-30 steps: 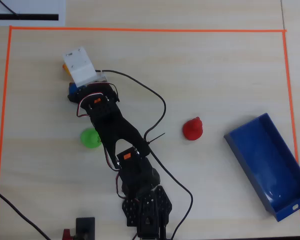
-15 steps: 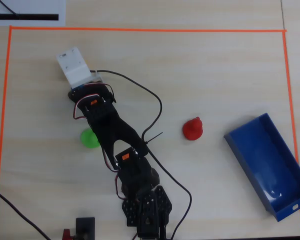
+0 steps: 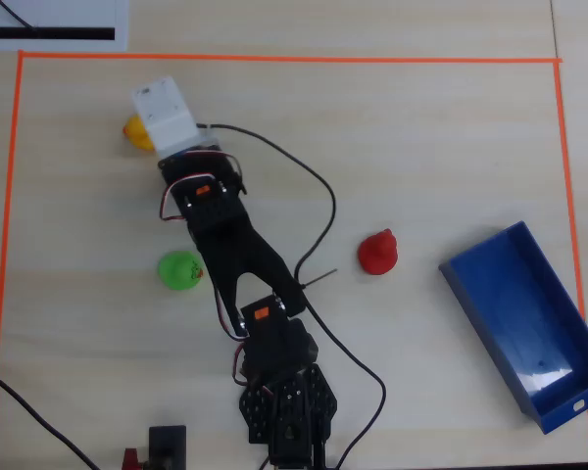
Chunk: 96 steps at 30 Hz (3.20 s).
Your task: Grasp blue duck and put it into box.
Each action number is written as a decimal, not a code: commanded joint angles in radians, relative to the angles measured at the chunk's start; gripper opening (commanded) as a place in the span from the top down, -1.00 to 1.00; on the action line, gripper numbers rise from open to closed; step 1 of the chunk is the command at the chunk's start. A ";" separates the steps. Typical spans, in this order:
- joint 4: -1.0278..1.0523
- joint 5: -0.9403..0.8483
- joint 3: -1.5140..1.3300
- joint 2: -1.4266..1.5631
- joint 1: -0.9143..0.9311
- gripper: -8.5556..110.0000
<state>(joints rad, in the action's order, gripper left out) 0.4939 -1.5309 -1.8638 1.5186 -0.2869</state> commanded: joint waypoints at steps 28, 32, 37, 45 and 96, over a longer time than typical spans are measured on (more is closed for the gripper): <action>0.557 -0.225 0.738 -0.261 1.635 0.85; 0.543 -0.247 0.707 -0.265 1.646 0.85; 0.505 -0.279 0.634 -0.241 1.644 0.72; 0.488 -0.348 0.537 -0.153 1.644 0.65; 0.864 -0.086 -1.229 1.792 0.268 0.85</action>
<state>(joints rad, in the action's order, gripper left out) 1.3315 -1.6168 -3.0879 3.3103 -0.0184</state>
